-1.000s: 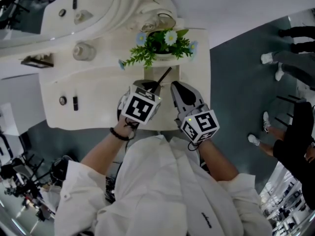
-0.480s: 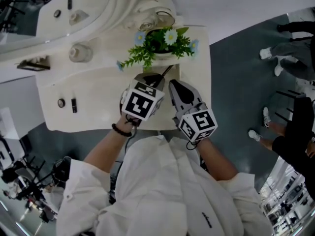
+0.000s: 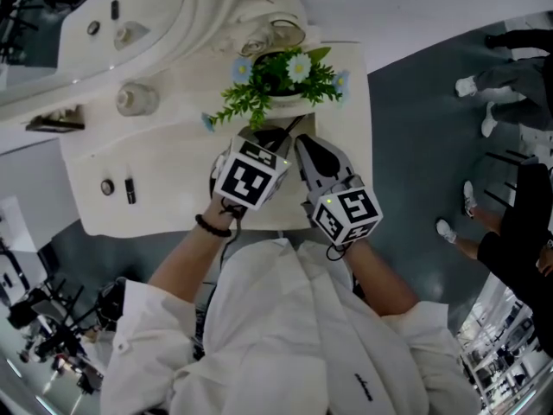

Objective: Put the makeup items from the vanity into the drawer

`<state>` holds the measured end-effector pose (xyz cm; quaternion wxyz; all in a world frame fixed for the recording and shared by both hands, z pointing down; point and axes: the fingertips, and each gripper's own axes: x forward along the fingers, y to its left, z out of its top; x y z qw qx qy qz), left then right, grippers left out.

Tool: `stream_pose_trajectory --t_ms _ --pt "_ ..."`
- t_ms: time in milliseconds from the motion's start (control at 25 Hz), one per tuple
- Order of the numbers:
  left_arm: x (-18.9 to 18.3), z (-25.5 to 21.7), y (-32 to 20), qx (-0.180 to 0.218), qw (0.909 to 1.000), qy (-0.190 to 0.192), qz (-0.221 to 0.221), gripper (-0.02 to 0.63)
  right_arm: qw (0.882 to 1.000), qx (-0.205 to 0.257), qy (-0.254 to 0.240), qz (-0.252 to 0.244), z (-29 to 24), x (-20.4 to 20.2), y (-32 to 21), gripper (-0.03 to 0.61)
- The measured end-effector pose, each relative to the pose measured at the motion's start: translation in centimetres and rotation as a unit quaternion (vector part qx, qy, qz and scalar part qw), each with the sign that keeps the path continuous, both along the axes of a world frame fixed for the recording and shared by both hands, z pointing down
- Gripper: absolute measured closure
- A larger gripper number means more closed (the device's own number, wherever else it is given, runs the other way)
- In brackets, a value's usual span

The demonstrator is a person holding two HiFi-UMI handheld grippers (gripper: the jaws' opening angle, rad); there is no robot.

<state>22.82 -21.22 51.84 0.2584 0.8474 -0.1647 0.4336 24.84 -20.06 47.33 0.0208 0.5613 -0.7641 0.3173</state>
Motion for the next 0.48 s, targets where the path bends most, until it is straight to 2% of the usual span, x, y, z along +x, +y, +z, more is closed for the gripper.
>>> stream_pose_trajectory --t_ms 160,240,480 --pt "-0.2 -0.2 0.0 0.011 0.9998 0.015 -0.005 0.547 1.0 -0.004 -0.005 0.005 0.3 -0.1 0.1 0.545" --pt "-0.2 -0.2 0.0 0.01 0.9997 0.022 -0.005 0.49 1.0 -0.004 -0.003 0.004 0.3 -0.3 0.1 0.545" --pt "-0.7 -1.5 -0.5 0.029 0.9983 0.049 -0.014 0.489 1.0 0.001 0.0 -0.001 0.0 -0.8 0.2 0.545"
